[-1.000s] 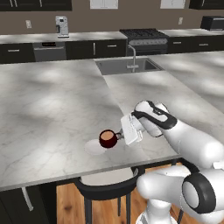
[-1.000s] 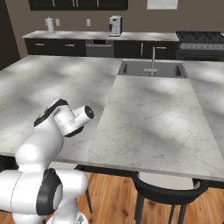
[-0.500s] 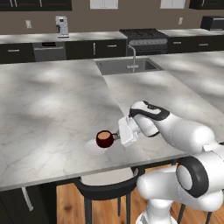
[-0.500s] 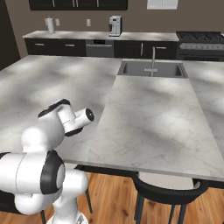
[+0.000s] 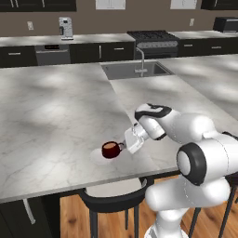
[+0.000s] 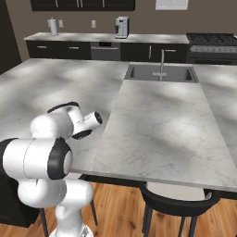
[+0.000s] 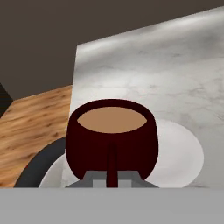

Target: Pick the cup of tea, navigate to the dining table, and place it on the saucer.

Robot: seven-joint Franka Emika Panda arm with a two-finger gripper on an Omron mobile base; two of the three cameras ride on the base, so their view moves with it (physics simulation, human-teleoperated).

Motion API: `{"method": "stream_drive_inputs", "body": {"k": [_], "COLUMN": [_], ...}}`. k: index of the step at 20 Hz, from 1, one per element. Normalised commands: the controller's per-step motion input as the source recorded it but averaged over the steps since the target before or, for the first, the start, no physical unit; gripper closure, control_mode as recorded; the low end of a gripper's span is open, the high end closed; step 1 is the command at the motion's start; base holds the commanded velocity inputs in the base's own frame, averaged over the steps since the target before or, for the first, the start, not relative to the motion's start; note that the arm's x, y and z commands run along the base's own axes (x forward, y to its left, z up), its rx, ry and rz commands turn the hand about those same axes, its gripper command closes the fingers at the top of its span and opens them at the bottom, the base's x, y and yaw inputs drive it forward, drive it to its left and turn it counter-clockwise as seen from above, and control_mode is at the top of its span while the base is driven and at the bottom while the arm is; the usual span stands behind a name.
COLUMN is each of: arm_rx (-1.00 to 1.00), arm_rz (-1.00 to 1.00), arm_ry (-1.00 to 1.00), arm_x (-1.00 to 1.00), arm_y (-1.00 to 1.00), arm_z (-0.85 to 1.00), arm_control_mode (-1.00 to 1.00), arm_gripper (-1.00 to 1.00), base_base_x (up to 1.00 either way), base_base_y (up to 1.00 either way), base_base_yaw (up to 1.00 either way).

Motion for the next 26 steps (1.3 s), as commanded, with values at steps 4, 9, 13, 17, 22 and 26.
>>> {"method": "stream_drive_inputs", "body": {"k": [4,9,13,17,22,26], "arm_rx": [0.00,0.00,0.00,0.00,0.00,0.00], "arm_rz": [0.00,0.00,0.00,0.00,0.00,0.00], "arm_ry": [0.03,-0.04,-0.06,-0.05,-0.01,0.00], "arm_x": [0.05,0.00,0.00,0.06,0.18,0.15], "arm_y": [0.00,0.07,0.15,0.21,0.23,0.07], "arm_z": [-0.42,-0.27,-0.03,0.00,-0.02,-0.15], "arm_control_mode": [-1.00,-1.00,-1.00,-1.00,-1.00,-1.00], "arm_gripper": [1.00,1.00,1.00,1.00,1.00,1.00], "base_base_x": [0.00,0.00,0.00,0.00,0.00,0.00], "base_base_y": [0.00,0.00,0.00,0.00,0.00,0.00], "base_base_yaw": [0.00,0.00,0.00,0.00,0.00,0.00]}}
